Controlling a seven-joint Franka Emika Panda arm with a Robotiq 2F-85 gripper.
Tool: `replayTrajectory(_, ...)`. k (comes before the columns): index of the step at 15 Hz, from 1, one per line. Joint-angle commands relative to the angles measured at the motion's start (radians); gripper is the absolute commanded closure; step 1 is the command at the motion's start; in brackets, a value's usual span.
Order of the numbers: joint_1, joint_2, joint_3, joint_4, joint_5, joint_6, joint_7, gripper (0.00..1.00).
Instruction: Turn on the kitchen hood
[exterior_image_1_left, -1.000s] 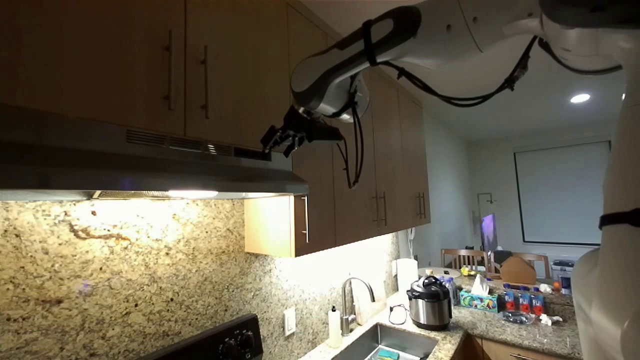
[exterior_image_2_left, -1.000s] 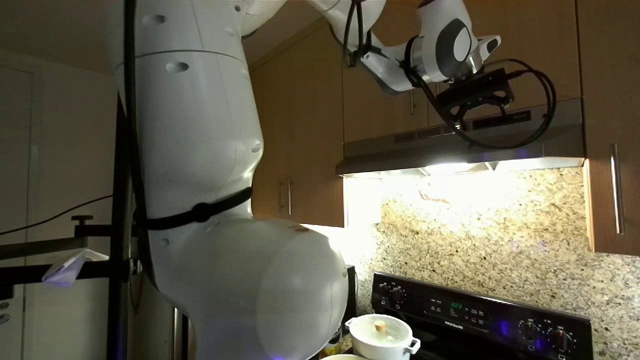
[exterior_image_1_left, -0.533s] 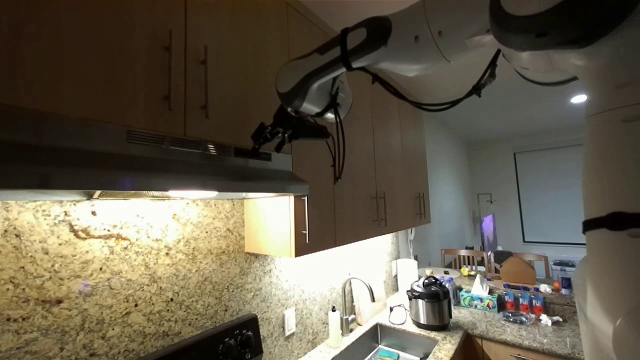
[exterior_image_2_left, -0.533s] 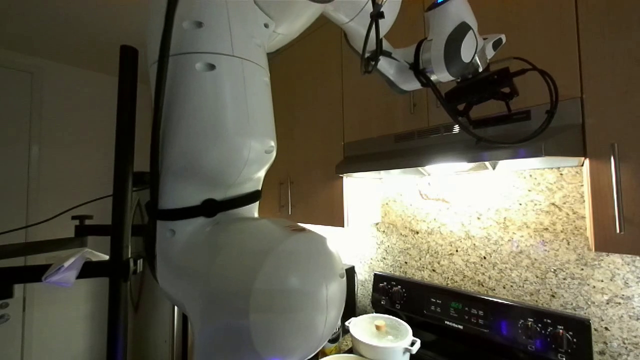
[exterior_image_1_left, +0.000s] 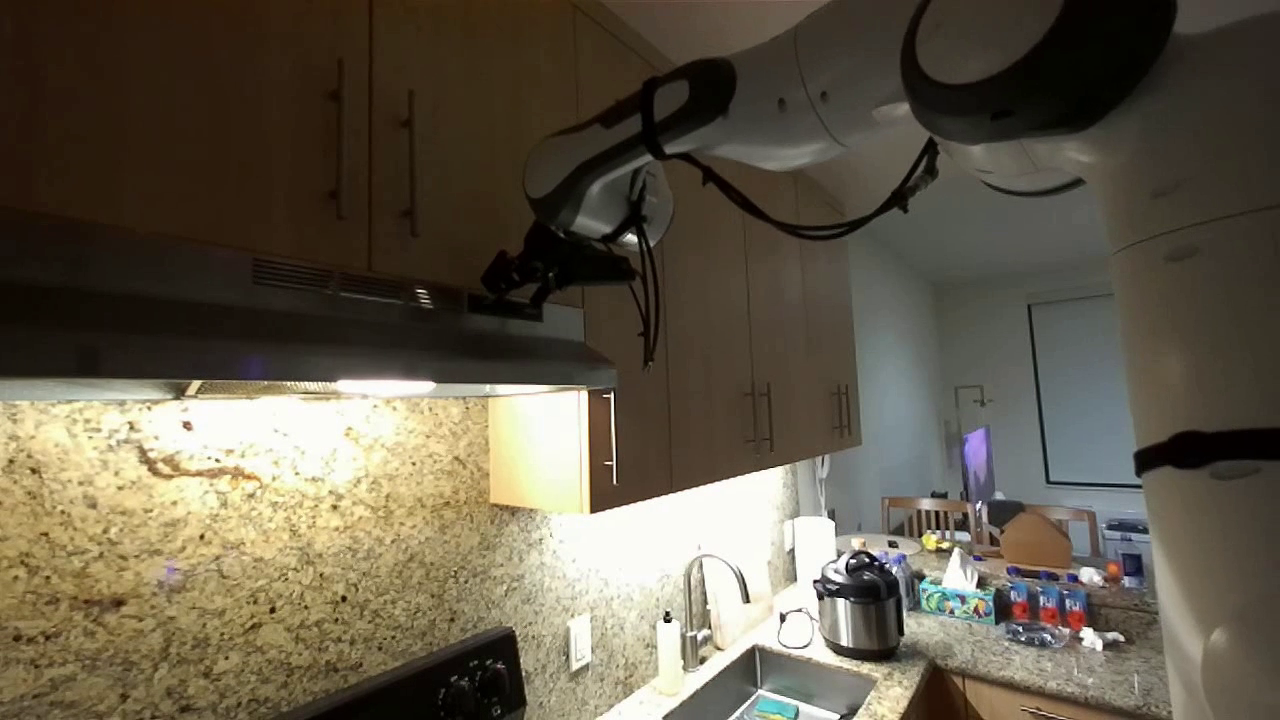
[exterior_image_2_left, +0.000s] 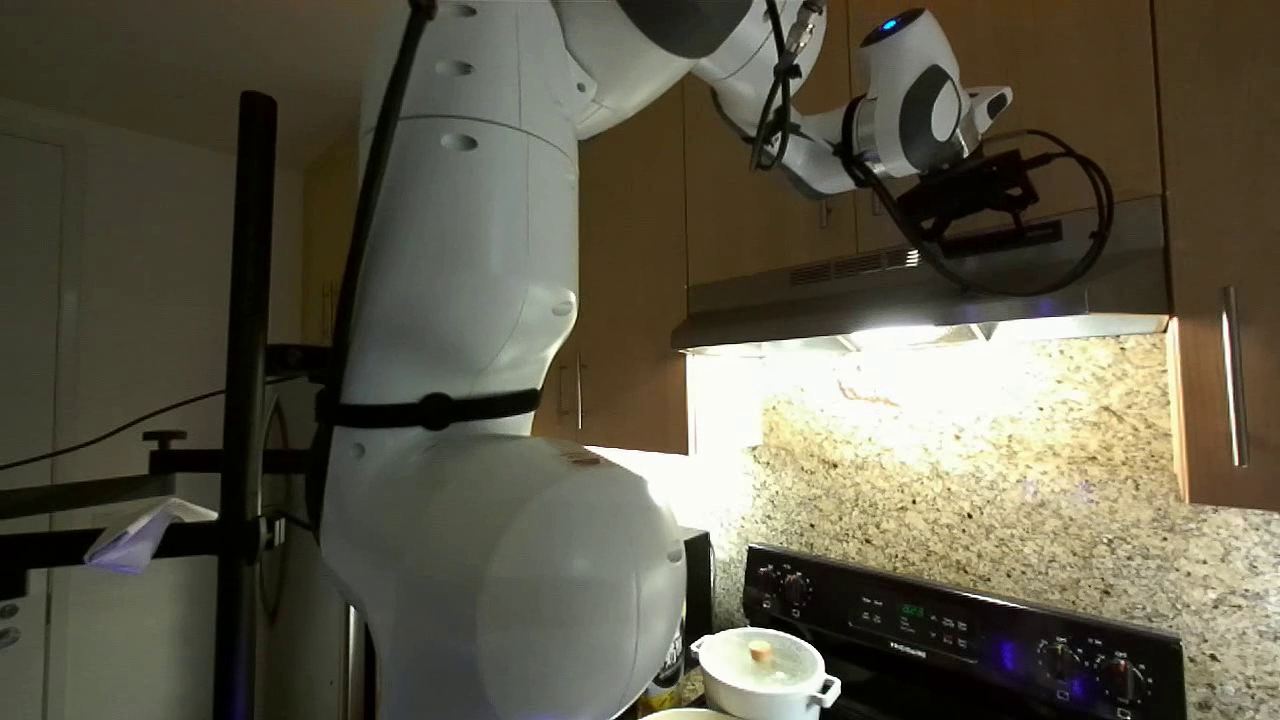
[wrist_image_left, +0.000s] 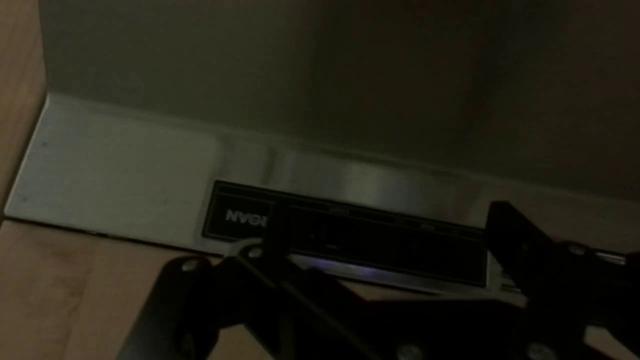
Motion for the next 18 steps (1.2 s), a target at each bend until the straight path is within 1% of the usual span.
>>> replayTrajectory(1,-0.049,0.060,0.028,0.091,-0.014,-0.043,0.055,0.00)
replayTrajectory(5,-0.066,0.103,0.041,0.149,-0.005,-0.051,0.072,0.00)
replayTrajectory(10,-0.077,0.124,0.059,0.187,0.005,-0.080,0.066,0.00)
replayTrajectory(18,-0.086,0.156,0.045,0.236,-0.023,-0.129,0.127,0.00)
